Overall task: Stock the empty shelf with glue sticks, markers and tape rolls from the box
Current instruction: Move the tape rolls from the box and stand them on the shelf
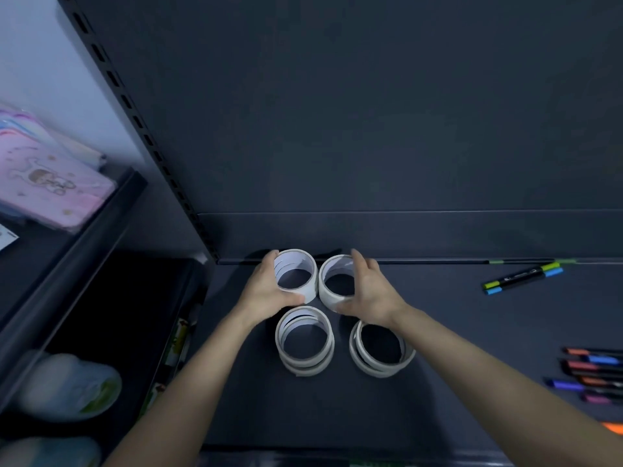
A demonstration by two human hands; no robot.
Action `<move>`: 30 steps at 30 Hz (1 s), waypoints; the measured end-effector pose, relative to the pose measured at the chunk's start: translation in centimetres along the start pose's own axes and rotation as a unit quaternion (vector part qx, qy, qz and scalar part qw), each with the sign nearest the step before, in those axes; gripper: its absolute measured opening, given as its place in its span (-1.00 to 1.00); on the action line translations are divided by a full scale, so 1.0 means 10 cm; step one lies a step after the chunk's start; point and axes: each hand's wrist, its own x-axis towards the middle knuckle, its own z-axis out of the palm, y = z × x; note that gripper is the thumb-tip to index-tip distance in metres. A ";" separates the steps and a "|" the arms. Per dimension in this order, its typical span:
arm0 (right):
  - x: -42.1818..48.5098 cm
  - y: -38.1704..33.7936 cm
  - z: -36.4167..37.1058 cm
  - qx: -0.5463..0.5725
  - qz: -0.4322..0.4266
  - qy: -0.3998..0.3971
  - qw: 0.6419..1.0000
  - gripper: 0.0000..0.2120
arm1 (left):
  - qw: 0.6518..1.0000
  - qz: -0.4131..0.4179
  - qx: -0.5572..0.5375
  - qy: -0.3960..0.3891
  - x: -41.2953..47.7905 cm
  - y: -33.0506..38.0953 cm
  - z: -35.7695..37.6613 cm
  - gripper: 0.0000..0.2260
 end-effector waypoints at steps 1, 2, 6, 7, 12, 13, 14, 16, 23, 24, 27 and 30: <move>0.01 -0.01 -0.01 0.001 0.002 0.004 1.000 0.05 | 1.000 -0.012 0.000 -0.005 0.01 0.01 0.00 -0.05; 0.02 -0.01 -0.02 0.002 0.006 0.008 1.000 0.06 | 1.000 -0.016 0.004 -0.006 0.03 0.01 0.00 -0.02; 0.06 0.02 -0.04 0.008 0.020 0.011 1.000 0.04 | 0.998 -0.026 0.052 0.003 0.07 0.01 -0.02 -0.11; 0.06 0.03 -0.05 0.013 0.022 0.010 1.000 0.03 | 0.998 -0.028 0.060 0.004 0.07 0.01 -0.02 -0.17; 0.10 0.01 -0.05 0.035 0.030 0.009 0.999 0.01 | 0.997 -0.006 0.078 0.000 0.08 0.03 0.06 -0.22; 0.10 0.00 -0.05 0.036 0.030 0.010 0.999 0.01 | 0.996 -0.005 0.087 0.003 0.09 0.04 0.08 -0.21; 0.10 0.00 -0.04 0.036 0.029 0.011 0.999 0.00 | 0.996 -0.005 0.092 0.008 0.10 0.03 0.10 -0.21; 0.10 0.00 -0.04 0.037 0.027 0.015 0.999 0.00 | 0.995 -0.004 0.095 0.014 0.12 0.02 0.11 -0.31; 0.10 0.01 -0.02 0.015 0.025 0.026 0.999 0.02 | 1.000 -0.010 0.016 0.015 0.08 0.01 0.11 -0.33; 0.09 0.01 0.00 0.012 0.026 0.029 0.999 0.02 | 1.000 -0.014 0.007 0.013 0.07 0.01 0.12 -0.27; 0.09 -0.03 0.05 0.019 0.035 0.038 0.999 0.00 | 0.999 -0.033 -0.010 0.009 0.02 0.01 0.12 -0.13; 0.08 -0.06 0.06 0.051 0.038 0.014 0.998 0.06 | 0.999 -0.044 -0.029 0.003 -0.03 0.03 0.11 -0.03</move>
